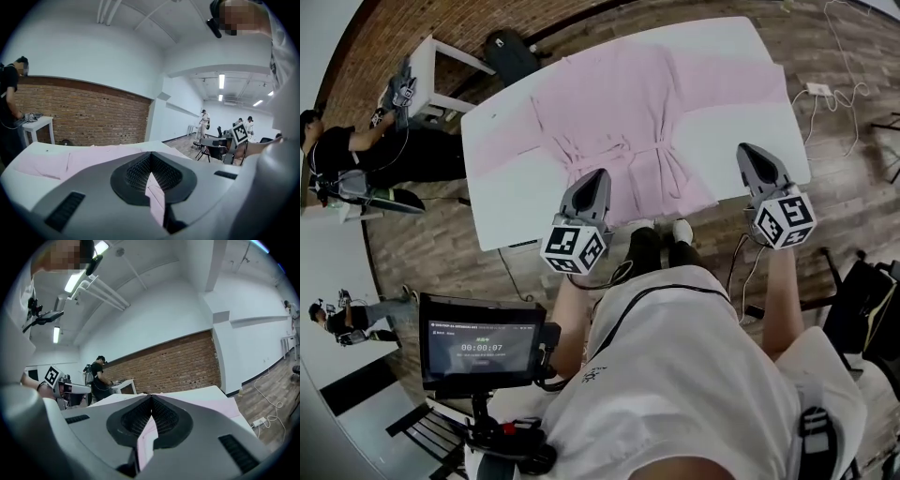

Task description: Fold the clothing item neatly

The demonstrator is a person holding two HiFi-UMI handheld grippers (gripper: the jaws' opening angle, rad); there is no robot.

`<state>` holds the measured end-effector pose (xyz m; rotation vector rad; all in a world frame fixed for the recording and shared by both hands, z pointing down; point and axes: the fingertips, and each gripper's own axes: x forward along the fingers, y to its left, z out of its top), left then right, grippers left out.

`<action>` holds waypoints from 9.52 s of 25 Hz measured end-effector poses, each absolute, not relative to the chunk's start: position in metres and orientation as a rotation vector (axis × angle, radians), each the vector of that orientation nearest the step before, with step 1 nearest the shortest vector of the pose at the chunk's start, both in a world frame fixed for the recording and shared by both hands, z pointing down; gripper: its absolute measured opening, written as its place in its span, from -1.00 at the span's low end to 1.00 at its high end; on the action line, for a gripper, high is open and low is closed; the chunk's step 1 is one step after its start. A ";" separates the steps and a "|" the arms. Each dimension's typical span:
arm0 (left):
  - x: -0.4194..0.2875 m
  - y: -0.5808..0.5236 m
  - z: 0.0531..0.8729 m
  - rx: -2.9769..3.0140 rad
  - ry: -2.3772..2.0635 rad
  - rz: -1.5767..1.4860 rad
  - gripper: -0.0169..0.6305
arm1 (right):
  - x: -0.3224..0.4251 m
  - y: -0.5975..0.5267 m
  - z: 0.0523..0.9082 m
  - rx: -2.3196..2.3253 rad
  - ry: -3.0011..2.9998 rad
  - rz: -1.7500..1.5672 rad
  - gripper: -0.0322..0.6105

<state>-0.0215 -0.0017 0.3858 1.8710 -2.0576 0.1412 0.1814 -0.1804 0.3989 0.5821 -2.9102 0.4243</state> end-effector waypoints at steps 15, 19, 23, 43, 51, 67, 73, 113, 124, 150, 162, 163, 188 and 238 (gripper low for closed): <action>0.019 -0.147 0.424 2.126 -1.701 0.157 -0.94 | 0.227 -0.312 0.465 1.120 -2.667 0.466 -0.89; 0.043 -0.181 0.453 2.185 -1.553 0.179 -0.94 | 0.234 -0.342 0.490 1.209 -2.581 0.467 -0.89; 0.075 -0.210 0.472 2.242 -1.446 0.179 -0.94 | 0.234 -0.381 0.531 1.293 -2.484 0.494 -0.89; 0.177 -0.254 0.487 2.351 -1.230 0.128 -0.94 | 0.262 -0.471 0.622 1.412 -2.104 0.558 -0.63; 0.164 -0.248 0.488 2.323 -1.254 0.105 -0.94 | 0.263 -0.481 0.634 1.360 -1.988 0.592 -0.74; 0.098 -0.228 0.450 2.228 -1.533 0.005 -0.94 | 0.119 -0.422 0.488 1.062 -2.451 0.019 -0.76; 0.058 -0.195 0.439 2.127 -1.712 -0.036 -0.94 | 0.032 -0.378 0.442 0.810 -2.602 -0.142 -0.76; -0.222 0.015 0.500 1.556 -2.096 -0.124 -0.94 | -0.330 -0.031 0.594 -0.310 -2.542 -0.156 -0.63; -0.262 -0.011 0.501 1.611 -2.084 -0.150 -0.94 | -0.304 -0.064 0.586 -0.276 -2.558 0.026 -0.38; -0.267 -0.033 0.516 1.630 -2.021 -0.107 -0.94 | -0.292 -0.127 0.620 -0.125 -2.371 -0.145 -0.46; -0.296 -0.020 0.533 1.572 -2.038 -0.125 -0.94 | -0.362 -0.119 0.613 -0.212 -2.394 -0.258 -0.74; -0.297 -0.021 0.536 1.566 -2.042 -0.122 -0.94 | -0.368 -0.119 0.615 -0.226 -2.393 -0.276 -0.74; -0.301 -0.127 0.579 1.637 -2.058 0.168 -0.94 | -0.142 -0.299 0.595 0.377 -2.439 0.096 -0.54; -0.275 -0.125 0.632 1.419 -2.006 0.336 -0.94 | -0.020 -0.241 0.643 0.017 -2.263 0.071 -0.89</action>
